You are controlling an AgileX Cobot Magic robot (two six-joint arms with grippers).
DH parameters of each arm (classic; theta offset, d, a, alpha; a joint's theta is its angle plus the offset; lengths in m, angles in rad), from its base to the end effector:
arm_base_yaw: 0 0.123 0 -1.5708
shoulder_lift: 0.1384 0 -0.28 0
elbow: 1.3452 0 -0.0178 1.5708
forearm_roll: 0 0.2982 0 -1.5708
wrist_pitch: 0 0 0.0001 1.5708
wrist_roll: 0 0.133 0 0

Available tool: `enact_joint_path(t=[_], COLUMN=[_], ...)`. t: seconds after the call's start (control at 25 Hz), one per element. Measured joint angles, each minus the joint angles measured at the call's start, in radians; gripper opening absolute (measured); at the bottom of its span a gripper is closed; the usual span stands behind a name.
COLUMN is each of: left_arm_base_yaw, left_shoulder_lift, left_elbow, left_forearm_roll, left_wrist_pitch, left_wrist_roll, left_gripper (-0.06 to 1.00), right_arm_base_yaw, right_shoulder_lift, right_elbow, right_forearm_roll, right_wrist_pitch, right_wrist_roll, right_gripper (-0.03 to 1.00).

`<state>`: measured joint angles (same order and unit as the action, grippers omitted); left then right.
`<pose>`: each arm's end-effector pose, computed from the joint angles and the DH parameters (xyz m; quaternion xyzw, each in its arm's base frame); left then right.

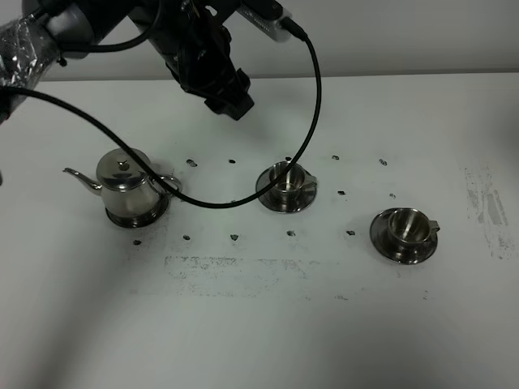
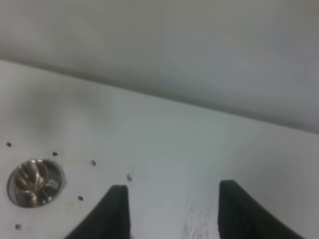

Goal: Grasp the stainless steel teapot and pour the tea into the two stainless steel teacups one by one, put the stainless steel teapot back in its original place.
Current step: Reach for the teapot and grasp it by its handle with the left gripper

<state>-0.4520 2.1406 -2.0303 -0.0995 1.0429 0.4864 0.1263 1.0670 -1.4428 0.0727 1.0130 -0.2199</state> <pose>0.4852 -0.2483 0.2307 0.4252 0.8687 -0.0436 0.2502 0.2688 0.0424 0.4643 -0.1485 0.8592 0.0134 0.4894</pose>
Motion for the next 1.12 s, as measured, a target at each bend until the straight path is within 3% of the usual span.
enact_joint_path(t=[0.16, 0.28, 0.52, 0.72, 1.12], left_arm_base_yaw=[-0.025, -0.033, -0.039, -0.039, -0.039], left_shoulder_lift=[-0.138, -0.183, -0.183, -0.183, -0.184], left_elbow=[0.250, 0.346, 0.420, 0.455, 0.458], left_forearm_roll=[0.062, 0.100, 0.221, 0.317, 0.370], left_wrist_pitch=[-0.163, -0.239, -0.245, -0.250, -0.193], left_wrist_roll=[0.013, 0.024, 0.133, 0.164, 0.274], left_gripper=[0.57, 0.57, 0.57, 0.57, 0.56], right_arm_base_yaw=[0.000, 0.000, 0.000, 0.000, 0.000], right_shoulder_lift=[-0.157, -0.264, -0.467, -0.600, -0.834], right_elbow=[0.104, 0.197, 0.393, 0.502, 0.678], right_forearm_roll=[0.011, 0.044, 0.078, 0.079, 0.098], right_wrist_pitch=[-0.019, -0.019, 0.010, 0.057, 0.132], right_wrist_roll=[0.025, 0.036, 0.049, 0.073, 0.103], right_gripper=[0.40, 0.40, 0.40, 0.40, 0.40])
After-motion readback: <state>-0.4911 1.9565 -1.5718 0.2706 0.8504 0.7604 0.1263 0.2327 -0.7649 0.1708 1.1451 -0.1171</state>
